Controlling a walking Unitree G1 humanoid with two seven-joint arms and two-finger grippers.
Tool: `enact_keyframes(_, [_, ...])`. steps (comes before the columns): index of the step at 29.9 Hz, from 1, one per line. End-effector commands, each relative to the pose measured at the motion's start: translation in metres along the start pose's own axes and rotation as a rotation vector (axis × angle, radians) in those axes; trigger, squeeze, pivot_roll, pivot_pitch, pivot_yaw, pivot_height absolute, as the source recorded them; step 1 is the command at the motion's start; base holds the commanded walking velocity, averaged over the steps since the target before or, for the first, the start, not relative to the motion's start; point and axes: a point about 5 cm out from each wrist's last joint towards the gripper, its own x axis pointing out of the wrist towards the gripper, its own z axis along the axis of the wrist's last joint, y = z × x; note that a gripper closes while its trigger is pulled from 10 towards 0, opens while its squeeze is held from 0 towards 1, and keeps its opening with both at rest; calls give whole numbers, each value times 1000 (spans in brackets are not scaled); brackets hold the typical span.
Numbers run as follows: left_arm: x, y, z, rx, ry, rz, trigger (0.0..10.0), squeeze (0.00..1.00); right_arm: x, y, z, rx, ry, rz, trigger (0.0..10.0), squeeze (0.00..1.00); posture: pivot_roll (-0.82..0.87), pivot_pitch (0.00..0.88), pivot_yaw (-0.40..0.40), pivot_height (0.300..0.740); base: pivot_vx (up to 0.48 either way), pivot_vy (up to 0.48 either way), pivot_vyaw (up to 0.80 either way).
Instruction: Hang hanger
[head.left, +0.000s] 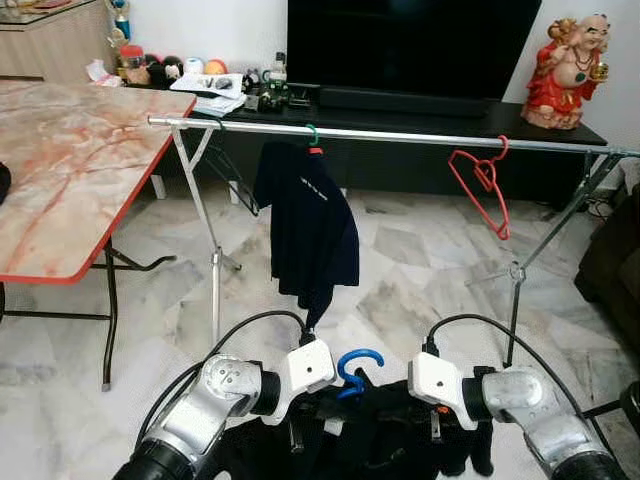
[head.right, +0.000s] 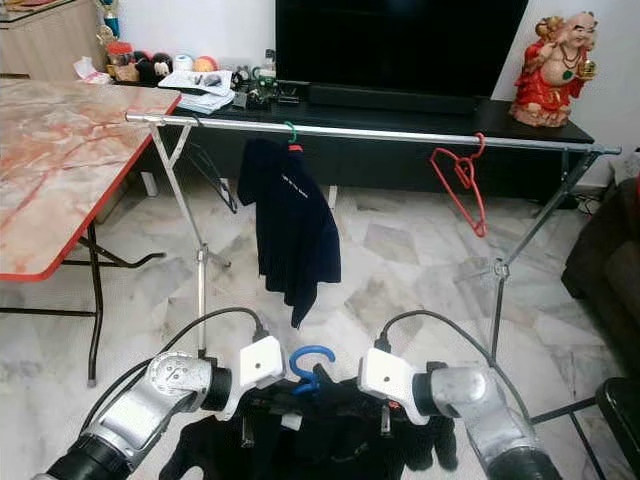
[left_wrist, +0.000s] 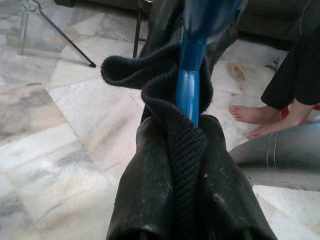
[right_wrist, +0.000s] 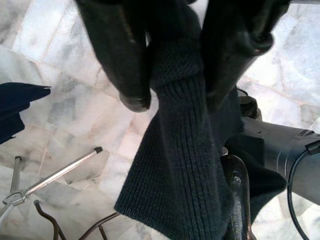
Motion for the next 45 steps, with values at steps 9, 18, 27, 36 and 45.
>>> enact_keyframes(9, [-2, 3, -6, 23, 60, 19, 0, 0, -16, -8, 8, -13, -1, 31, 10000, 1000, -8, 35, -64, 740, 0, 0, 0])
enact_keyframes(18, [-9, 12, -21, 32, 126, 124, 0, 0, -30, -25, 15, -31, -23, -96, 10000, 1000, -10, 31, -60, 740, 0, 0, 0])
enact_keyframes(27, [-28, 33, -60, -82, 183, 591, 10000, 0, -35, -39, -1, 148, -125, -490, 10000, 0, -12, 21, -51, 740, 0, 0, 0])
enact_keyframes(36, [-51, 32, -76, -206, 75, 888, 10000, 0, -12, -21, -45, 541, -161, -836, 10000, 0, -30, 5, -19, 740, 0, 0, 0])
enact_keyframes(45, [-66, 10, -89, -333, -71, 1039, 10000, 0, 20, 63, -118, 999, 121, -1036, 10000, 0, -21, 0, 7, 740, 0, 0, 0])
